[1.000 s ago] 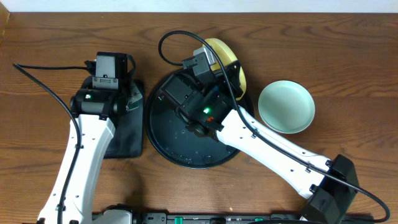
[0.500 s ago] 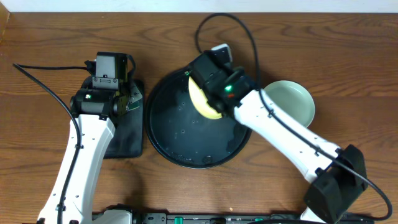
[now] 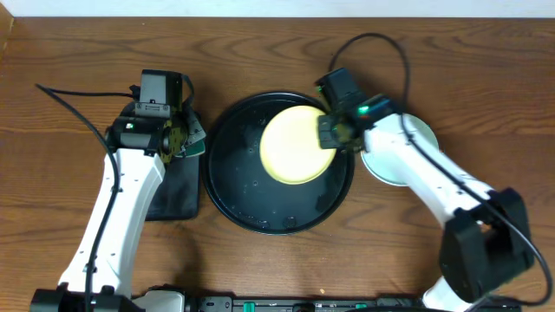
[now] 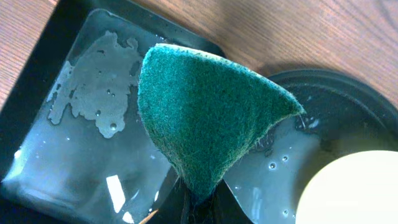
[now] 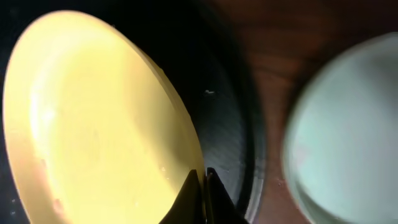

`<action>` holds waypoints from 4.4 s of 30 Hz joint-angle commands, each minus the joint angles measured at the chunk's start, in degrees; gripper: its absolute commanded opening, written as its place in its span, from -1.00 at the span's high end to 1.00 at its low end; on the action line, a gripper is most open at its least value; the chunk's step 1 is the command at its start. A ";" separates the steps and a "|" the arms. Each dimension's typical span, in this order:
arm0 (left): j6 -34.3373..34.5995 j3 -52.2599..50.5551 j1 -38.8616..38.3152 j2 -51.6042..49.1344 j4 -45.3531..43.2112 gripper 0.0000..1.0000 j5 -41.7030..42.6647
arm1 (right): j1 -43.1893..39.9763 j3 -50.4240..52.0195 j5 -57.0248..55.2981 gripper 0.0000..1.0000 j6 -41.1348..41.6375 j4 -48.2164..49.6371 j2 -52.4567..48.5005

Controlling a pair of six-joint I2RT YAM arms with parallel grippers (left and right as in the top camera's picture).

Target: Clean dirty plates on tray and stack at the side

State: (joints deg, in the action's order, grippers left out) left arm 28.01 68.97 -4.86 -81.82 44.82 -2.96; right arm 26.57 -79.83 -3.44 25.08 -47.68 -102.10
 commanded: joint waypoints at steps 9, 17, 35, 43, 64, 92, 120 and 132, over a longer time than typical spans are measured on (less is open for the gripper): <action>-5.40 1.38 0.57 -0.17 0.66 0.85 0.37 | -23.30 -0.04 0.59 0.97 -1.60 -10.58 9.07; -8.52 1.38 4.26 -0.17 4.28 0.85 0.44 | -31.30 7.06 -2.75 0.98 -3.56 -7.93 9.05; -14.67 1.38 9.46 -0.17 6.64 0.85 1.14 | -27.78 4.52 6.80 0.00 -12.59 -4.20 9.01; -19.93 1.38 9.46 -3.17 6.97 0.85 1.05 | -18.78 -4.24 11.45 -0.23 -14.45 -3.69 9.01; -21.35 4.22 9.46 -18.29 1.90 -0.28 1.05 | -11.04 -5.31 11.41 -0.33 -16.20 -2.51 9.01; -21.35 21.70 9.40 15.37 8.31 -0.51 1.05 | -11.23 -40.35 -2.40 -0.99 -17.75 -1.68 35.65; -21.35 21.64 9.40 14.40 8.33 -0.53 1.05 | -11.26 -37.59 -7.74 -0.99 -22.91 -30.10 54.90; -21.35 21.64 9.40 14.40 8.33 -0.52 1.05 | -11.26 -21.86 -14.75 -0.99 -27.52 -32.26 54.90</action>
State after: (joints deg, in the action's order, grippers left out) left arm 7.18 90.56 4.36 -67.20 52.97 -1.65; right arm 15.29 -105.19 -15.40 -0.91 -79.88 -46.54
